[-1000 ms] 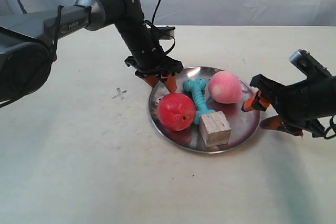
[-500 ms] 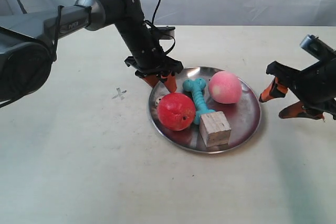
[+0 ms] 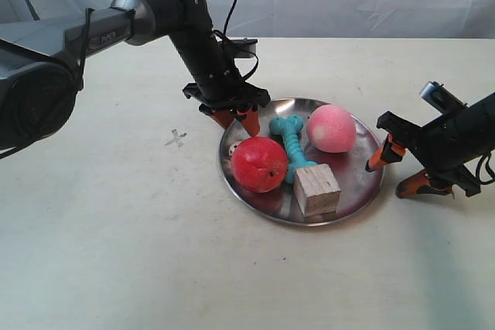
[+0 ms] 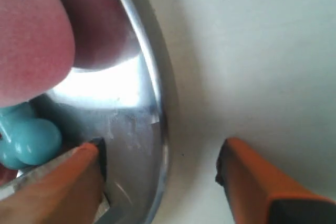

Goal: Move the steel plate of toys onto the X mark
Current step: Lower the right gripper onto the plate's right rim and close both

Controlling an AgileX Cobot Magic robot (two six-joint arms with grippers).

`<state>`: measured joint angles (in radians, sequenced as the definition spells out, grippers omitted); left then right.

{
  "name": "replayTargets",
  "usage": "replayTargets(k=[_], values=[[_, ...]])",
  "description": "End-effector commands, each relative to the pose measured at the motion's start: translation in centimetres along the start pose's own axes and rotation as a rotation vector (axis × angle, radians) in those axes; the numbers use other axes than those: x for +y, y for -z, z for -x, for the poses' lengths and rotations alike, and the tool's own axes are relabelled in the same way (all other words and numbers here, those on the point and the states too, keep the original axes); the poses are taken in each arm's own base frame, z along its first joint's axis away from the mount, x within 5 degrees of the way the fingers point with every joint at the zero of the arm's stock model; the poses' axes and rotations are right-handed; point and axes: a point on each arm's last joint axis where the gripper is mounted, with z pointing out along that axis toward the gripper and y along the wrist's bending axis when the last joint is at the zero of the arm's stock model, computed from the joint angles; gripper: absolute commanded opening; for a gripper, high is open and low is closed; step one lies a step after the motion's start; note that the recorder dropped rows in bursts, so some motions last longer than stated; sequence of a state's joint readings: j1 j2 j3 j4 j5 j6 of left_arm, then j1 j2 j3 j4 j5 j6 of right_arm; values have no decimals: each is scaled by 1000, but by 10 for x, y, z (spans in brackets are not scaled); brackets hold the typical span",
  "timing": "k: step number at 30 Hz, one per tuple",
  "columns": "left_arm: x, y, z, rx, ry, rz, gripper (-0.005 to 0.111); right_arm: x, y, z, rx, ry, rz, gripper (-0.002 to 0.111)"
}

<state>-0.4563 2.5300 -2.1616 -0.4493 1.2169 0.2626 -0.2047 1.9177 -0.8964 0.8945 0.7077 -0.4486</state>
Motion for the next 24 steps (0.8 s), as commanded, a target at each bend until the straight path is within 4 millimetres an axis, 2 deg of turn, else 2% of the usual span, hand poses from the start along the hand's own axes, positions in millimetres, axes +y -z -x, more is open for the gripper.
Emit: replayTargets(k=[1, 13, 20, 24], values=[[3, -8, -2, 26, 18, 17, 53, -1, -1, 6, -29, 9, -3, 61], [8, -18, -4, 47, 28, 14, 53, 2, -4, 8, -54, 34, 9, 61], [10, -25, -6, 60, 41, 11, 53, 7, -35, -2, 36, 55, -9, 61], [9, -26, -6, 59, 42, 4, 53, 11, -41, -4, 29, 62, -17, 61]])
